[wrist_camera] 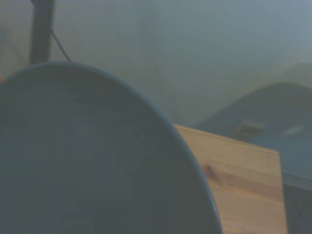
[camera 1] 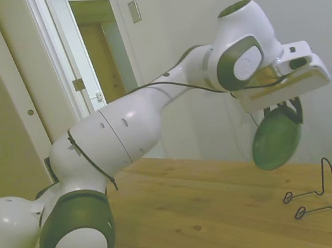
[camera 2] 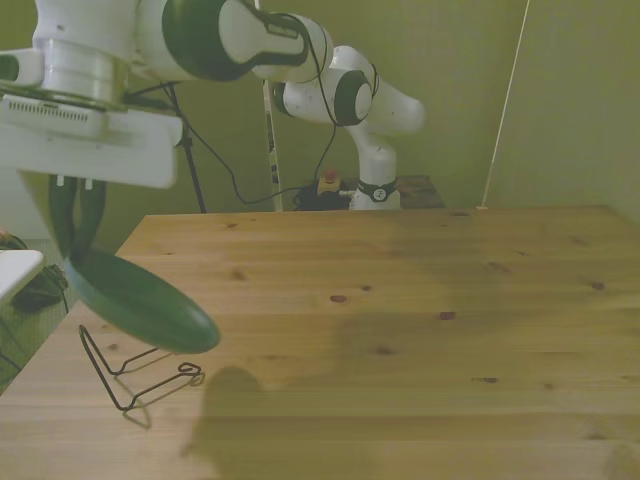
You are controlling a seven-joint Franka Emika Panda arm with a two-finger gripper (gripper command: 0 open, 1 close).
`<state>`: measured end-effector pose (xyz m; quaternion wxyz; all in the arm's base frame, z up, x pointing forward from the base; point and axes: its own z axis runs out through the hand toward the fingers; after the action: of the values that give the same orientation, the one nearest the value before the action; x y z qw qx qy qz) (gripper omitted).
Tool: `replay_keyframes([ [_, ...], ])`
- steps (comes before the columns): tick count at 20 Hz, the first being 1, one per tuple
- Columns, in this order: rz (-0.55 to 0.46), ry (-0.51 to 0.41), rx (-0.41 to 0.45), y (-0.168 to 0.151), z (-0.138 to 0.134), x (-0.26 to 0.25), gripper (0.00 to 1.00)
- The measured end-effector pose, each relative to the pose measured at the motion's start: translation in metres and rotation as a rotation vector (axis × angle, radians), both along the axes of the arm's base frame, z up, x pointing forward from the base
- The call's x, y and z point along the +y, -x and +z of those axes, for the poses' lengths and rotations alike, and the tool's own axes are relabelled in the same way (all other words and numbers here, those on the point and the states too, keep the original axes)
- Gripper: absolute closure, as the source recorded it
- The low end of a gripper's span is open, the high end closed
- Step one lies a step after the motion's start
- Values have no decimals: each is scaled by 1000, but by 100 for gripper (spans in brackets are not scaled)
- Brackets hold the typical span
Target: Unload the plate
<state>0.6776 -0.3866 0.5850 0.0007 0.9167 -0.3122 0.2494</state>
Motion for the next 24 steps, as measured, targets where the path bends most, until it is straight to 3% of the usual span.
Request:
replay_keyframes([
  [3, -36, -97, 9, -13, -1, 33, 100],
  [10, -153, -292, 127, -38, -52, 80, 100],
  [18, -305, -394, 271, -46, -159, 56, 100],
  [23, -343, -417, 305, -43, -189, 43, 100],
  [24, -344, -418, 307, -43, -191, 42, 0],
])
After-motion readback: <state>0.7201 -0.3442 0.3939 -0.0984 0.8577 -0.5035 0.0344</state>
